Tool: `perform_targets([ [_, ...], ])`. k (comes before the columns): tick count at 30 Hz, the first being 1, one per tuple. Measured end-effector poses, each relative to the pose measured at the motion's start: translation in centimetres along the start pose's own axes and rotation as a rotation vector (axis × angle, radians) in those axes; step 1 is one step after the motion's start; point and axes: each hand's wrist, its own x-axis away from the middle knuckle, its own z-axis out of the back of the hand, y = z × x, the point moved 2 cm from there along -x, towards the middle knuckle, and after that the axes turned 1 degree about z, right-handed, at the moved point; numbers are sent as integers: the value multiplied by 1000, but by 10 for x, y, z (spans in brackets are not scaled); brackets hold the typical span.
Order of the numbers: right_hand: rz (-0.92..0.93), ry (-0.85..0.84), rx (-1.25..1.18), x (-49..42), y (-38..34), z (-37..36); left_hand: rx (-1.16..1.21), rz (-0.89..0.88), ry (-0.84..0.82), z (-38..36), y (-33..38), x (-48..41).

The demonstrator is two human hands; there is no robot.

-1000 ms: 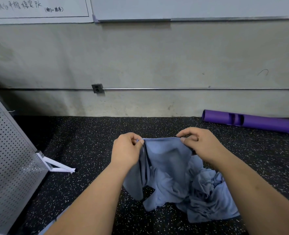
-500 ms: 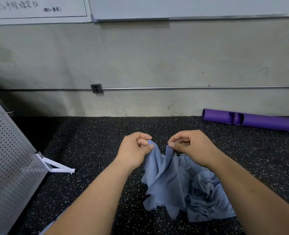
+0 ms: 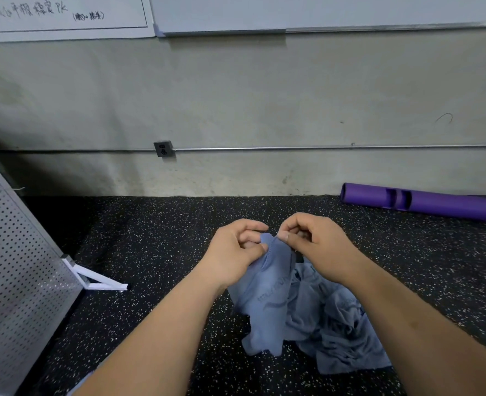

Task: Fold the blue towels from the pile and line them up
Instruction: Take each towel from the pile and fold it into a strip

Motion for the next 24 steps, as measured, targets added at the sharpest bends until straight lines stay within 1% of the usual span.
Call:
perform_targets([
  [3,15,27,-34,0,-1,-3,-19,-27,-48,-2,3,2],
  [6,23,72,-6,0,2,-6,-6,-48,-96,-6,6,4],
  [12,30,140,-19,-1,2,-7,68,-64,-92,-8,10,6],
  [15,-3,103,-84,-1,3,-7,15,-108,-80,-8,8,5],
  [19,-30,-39,-75,0,9,-4,-64,-161,-52,-6,7,4],
  [21,-47,-84,-72,1,11,-2,-130,-189,-29,-8,7,4],
  [24,-81,-55,-79,2,15,-1,-200,-212,9,-11,6,5],
])
